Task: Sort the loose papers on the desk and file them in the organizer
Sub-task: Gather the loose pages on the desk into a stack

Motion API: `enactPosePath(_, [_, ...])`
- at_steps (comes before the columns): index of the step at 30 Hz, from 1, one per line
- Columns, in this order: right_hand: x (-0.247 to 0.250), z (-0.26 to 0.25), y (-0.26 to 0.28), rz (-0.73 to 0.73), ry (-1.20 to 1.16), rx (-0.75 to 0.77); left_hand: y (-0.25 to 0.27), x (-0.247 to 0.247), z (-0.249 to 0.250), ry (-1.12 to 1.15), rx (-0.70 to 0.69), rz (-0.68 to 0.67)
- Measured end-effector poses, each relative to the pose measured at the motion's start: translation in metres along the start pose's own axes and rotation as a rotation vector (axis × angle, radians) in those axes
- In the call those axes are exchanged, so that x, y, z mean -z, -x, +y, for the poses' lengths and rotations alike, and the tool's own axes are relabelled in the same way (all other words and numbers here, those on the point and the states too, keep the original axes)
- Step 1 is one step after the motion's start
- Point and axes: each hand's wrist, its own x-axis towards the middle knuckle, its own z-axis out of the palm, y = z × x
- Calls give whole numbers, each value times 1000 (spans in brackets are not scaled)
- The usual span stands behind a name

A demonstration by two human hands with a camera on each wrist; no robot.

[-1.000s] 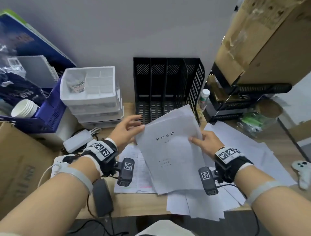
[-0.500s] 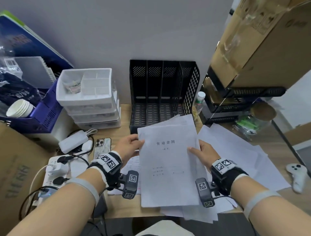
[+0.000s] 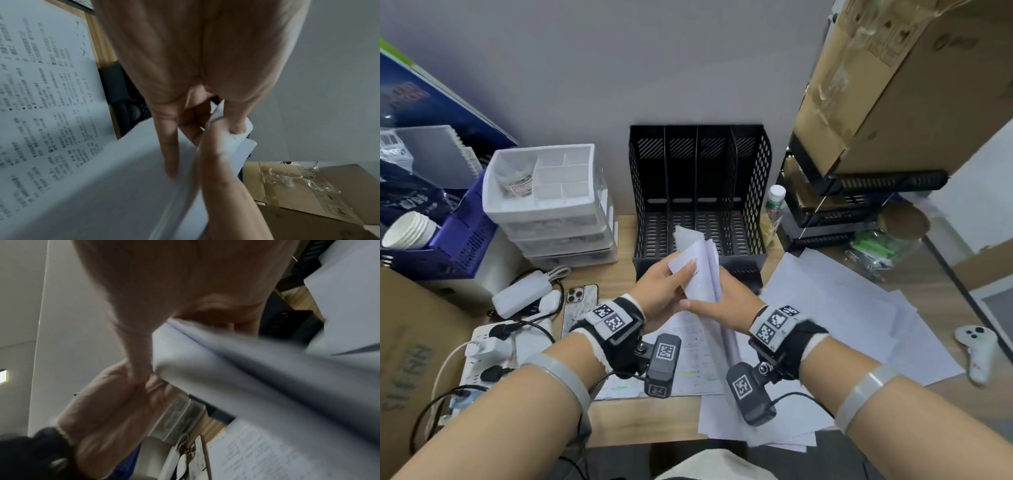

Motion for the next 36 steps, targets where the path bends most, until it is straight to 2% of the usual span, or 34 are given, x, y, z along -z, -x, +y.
enactPosePath(3, [19, 9, 0, 32, 67, 29, 3, 4, 7, 29, 19, 9])
enactPosePath(6, [42, 25, 5, 128, -47, -33, 4, 22, 10, 88, 36, 93])
enactPosePath(8, [59, 32, 8, 245, 30, -62, 6, 35, 11, 151, 61, 134])
enactPosePath(10, [75, 36, 11, 427, 126, -61, 9, 48, 12, 222, 68, 166])
enactPosePath(13, [94, 33, 16, 705, 74, -61, 15, 67, 11, 304, 61, 191])
enactPosePath(16, [104, 28, 20, 784, 16, -62, 20, 83, 12, 295, 53, 164])
enactPosePath(18, [103, 27, 22, 766, -6, -36, 21, 93, 9, 236, 72, 212])
enactPosePath(21, [89, 30, 19, 659, -13, 20, 22, 107, -8, -23, 126, 410])
enactPosePath(24, [65, 27, 17, 550, 42, 58, 26, 109, -21, -178, 147, 445])
enactPosePath(27, [32, 14, 10, 414, 113, 120, 30, 90, -18, -154, 120, 380])
enactPosePath(31, [-14, -4, 5, 155, 372, 201, 28, 52, -4, -106, 20, 248])
enactPosePath(33, [-23, -8, 2, 132, 425, 218, 30, 39, 2, -84, -26, 178])
enactPosePath(36, [-23, -8, 0, 63, 343, 256, 33, 30, 3, -107, -70, 124])
